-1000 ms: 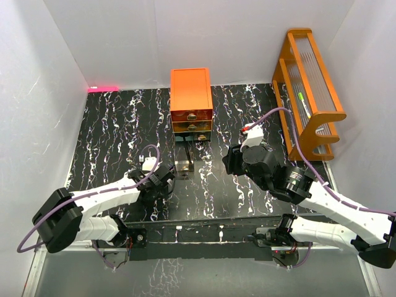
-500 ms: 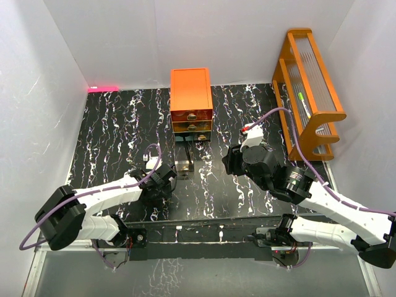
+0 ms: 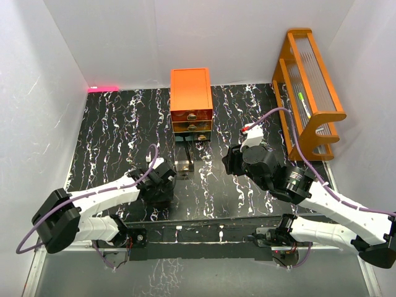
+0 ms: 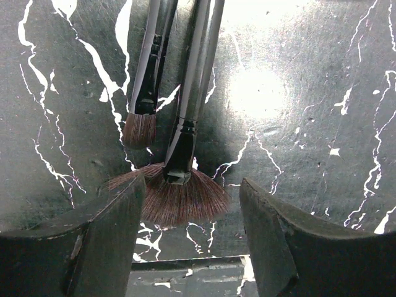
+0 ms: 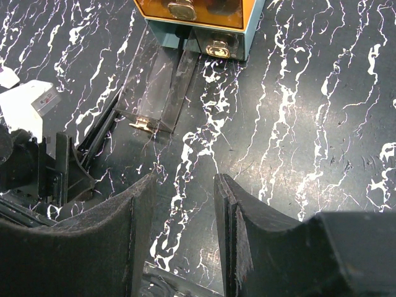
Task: Organize the makeup
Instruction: Pick up the makeup brush from the center of the board.
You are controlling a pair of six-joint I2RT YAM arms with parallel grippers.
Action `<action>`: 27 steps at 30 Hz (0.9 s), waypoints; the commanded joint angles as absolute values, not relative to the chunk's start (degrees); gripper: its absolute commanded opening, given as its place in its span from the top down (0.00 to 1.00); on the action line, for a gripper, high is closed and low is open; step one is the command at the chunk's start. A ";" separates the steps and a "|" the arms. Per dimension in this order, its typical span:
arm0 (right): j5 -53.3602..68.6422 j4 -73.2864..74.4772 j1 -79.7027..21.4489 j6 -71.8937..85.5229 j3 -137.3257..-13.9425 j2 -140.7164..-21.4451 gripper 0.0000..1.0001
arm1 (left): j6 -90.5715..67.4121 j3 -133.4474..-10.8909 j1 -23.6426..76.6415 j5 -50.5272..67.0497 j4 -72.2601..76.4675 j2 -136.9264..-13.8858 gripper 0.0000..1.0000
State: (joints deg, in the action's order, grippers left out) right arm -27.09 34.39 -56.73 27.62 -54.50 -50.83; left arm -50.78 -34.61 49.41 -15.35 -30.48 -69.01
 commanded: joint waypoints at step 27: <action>-28.39 31.47 -56.69 29.31 -54.06 -50.43 0.55 | -48.86 -43.60 50.45 -12.06 -40.72 -67.60 0.98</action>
